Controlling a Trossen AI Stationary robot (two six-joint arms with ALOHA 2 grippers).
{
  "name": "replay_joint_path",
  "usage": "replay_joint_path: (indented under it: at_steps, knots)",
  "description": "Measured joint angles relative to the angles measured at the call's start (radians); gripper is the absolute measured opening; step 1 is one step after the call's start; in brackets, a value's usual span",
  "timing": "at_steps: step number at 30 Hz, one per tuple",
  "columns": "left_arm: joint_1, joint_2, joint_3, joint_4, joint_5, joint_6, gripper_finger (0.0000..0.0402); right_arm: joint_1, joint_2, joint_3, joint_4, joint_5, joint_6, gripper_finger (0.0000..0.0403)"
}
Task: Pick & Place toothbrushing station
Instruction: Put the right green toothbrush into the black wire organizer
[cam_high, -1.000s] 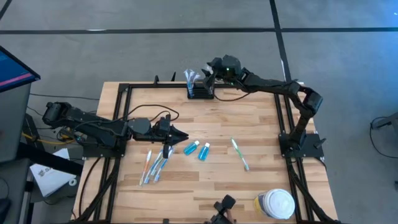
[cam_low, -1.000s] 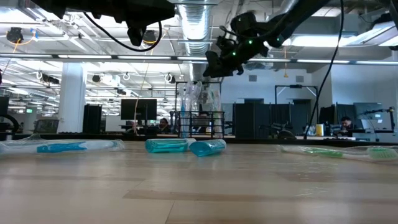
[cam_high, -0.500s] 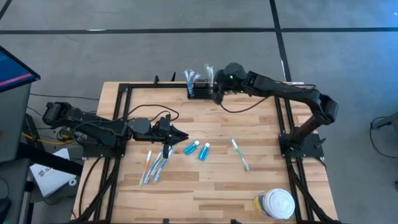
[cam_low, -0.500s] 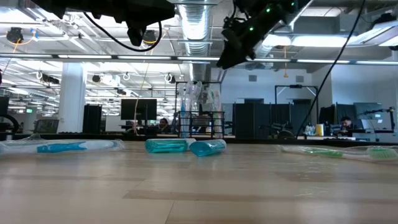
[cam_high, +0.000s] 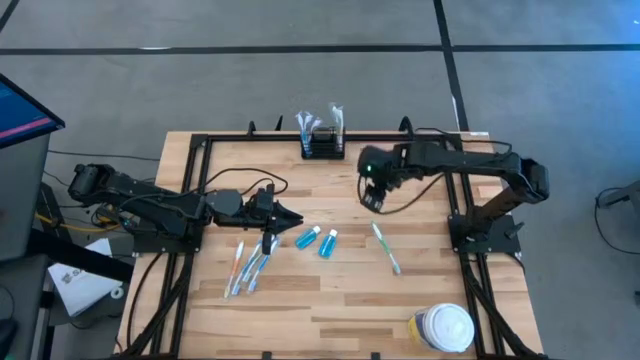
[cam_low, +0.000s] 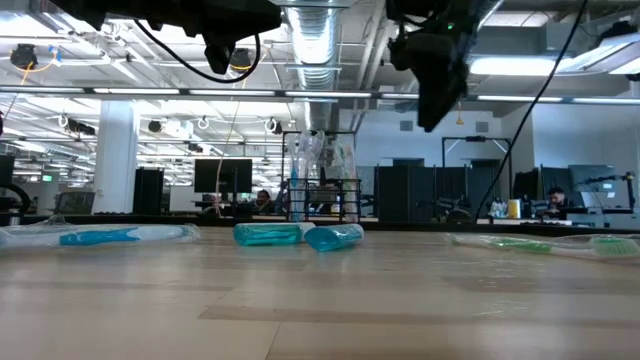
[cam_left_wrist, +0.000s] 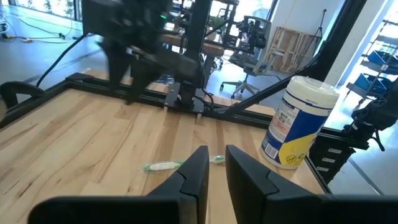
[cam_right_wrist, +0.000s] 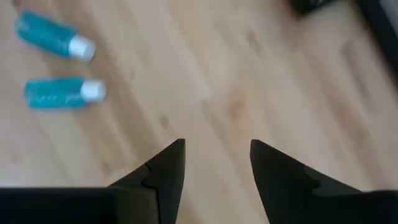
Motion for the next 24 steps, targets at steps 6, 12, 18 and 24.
replay_joint_path:
  at_steps: [6,12,18,24]
  knots:
    - [-0.001,0.000,0.000,0.000,0.000,-0.003,0.0049,0.156,0.000,0.000,-0.089,-0.006,0.170,0.0168]
    - [-0.003,0.000,0.000,0.000,0.000,-0.003,0.0049,0.309,0.000,0.000,-0.094,-0.004,0.328,0.0167]
    - [-0.003,0.000,0.000,0.000,-0.001,-0.003,0.0049,0.420,0.039,0.000,-0.158,0.003,0.484,0.0160]
    - [-0.002,0.000,-0.022,-0.001,-0.002,-0.004,0.0049,0.496,0.116,0.000,-0.188,0.003,0.577,0.0154]
